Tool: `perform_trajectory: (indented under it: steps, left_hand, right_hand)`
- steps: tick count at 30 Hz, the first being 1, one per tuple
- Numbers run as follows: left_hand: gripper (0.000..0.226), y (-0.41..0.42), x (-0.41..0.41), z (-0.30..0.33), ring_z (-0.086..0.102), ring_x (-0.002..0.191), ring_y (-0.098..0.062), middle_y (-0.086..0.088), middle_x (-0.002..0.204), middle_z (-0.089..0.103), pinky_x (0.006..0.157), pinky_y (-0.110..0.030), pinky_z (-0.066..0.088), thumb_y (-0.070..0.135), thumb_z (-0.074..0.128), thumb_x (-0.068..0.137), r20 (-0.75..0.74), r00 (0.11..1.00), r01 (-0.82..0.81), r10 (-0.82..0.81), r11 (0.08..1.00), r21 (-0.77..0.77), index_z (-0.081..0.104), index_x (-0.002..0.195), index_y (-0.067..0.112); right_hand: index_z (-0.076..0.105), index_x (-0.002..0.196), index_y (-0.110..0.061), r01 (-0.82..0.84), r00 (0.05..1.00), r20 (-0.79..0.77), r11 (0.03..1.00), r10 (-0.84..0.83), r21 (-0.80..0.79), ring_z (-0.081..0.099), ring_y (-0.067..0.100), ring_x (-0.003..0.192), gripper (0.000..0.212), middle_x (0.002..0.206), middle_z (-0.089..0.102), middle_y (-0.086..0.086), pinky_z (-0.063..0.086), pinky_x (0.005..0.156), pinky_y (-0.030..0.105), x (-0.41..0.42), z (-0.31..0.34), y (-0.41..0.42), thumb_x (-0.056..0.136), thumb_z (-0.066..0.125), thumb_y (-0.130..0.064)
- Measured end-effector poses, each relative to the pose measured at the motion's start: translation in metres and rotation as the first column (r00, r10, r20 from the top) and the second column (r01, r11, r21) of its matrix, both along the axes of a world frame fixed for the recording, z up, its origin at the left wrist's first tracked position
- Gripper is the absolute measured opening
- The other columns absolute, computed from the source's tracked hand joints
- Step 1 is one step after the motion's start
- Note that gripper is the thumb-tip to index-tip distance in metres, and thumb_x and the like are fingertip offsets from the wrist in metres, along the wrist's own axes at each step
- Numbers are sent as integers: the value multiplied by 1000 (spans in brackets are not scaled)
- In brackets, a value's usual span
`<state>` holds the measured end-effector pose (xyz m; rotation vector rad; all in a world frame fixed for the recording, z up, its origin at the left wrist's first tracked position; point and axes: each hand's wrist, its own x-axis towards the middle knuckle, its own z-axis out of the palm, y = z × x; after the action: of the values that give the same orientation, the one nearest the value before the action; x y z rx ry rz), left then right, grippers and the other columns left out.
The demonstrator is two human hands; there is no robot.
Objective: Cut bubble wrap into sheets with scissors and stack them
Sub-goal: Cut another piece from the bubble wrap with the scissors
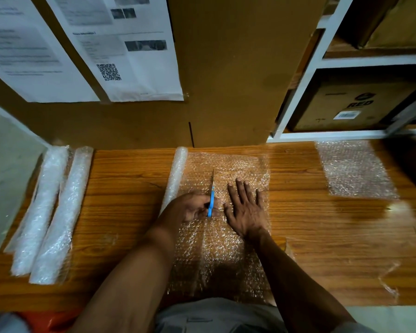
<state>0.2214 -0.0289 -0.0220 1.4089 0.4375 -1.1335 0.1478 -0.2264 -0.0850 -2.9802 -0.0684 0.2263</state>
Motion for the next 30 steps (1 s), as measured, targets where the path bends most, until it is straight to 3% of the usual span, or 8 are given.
perform_trajectory:
  steps: [5, 8, 11, 14, 16, 20, 26, 30]
  left_hand:
    - [10, 1, 3, -14, 72, 110, -37, -28, 116, 72, 36, -12, 40, -3, 58, 101, 15, 999, -36, 35, 997, 68, 67, 96, -7]
    - [9, 2, 5, -15, 74, 105, -36, -29, 117, 72, 35, -13, 39, -2, 63, 98, 4, 1000, -29, 28, 997, 67, 66, 98, -10]
    - [12, 3, 6, -12, 77, 89, -28, -27, 113, 73, 36, -12, 39, 0, 62, 99, -25, 999, -35, 36, 998, 49, 69, 101, -10]
    - [16, 6, 8, -13, 68, 103, -27, -30, 111, 73, 38, -12, 42, 4, 67, 96, -54, 998, -28, 30, 999, 34, 69, 106, -9]
    - [19, 7, 9, -12, 64, 100, -23, -28, 112, 73, 38, -12, 42, 7, 68, 96, -67, 998, -15, 15, 1000, 12, 69, 110, -7]
    - [20, 4, 5, 5, 76, 71, -15, -24, 111, 73, 34, -13, 38, 8, 59, 101, -73, 997, -3, 3, 1000, -7, 63, 115, -6]
    - [22, 3, 21, 2, 78, 91, -21, -19, 117, 74, 34, -12, 38, 19, 60, 104, -92, 996, 6, -9, 1000, -24, 63, 118, 1]
    - [25, -1, 34, 0, 78, 88, -17, -18, 109, 76, 36, -11, 39, 25, 62, 103, -99, 994, 47, -49, 999, -24, 64, 116, 3]
  right_hand:
    - [-10, 167, -28, -6, 1000, -18, 1000, 6, -14, -17, 28, 160, 73, 174, -19, 5, -2, 129, 59, 1, 1, -1, 105, 4, -65]
    - [-8, 167, -29, 1, 999, -32, 1000, -2, -14, -17, 27, 160, 74, 174, -17, 5, -1, 129, 59, 1, 2, 0, 104, 5, -66]
    - [13, 168, -27, 38, 999, 2, 999, -38, 25, 4, 29, 162, 73, 176, 4, 7, 8, 128, 60, 4, 8, 3, 105, 16, -63]
    - [27, 162, -21, 49, 996, 68, 997, -52, 54, 30, 29, 154, 67, 169, 29, 9, 20, 126, 58, 19, 15, 5, 105, 23, -58]
    - [19, 166, -22, 33, 998, 56, 997, -37, 67, 18, 28, 160, 69, 173, 18, 7, 14, 129, 58, 32, 16, 4, 107, 17, -58]
    - [-6, 167, -25, -8, 999, -36, 1000, 8, 10, -13, 27, 160, 73, 174, -13, 6, -3, 130, 57, 50, 7, 0, 106, 7, -62]
    - [-12, 166, -26, -15, 1000, -26, 1000, 15, -19, -19, 27, 160, 73, 172, -21, 7, -5, 129, 56, 47, -1, -2, 105, 0, -64]
    - [-8, 167, -25, -13, 1000, -1, 1000, 13, -24, -16, 27, 160, 74, 173, -17, 7, -3, 129, 57, 47, -3, -2, 105, 4, -63]
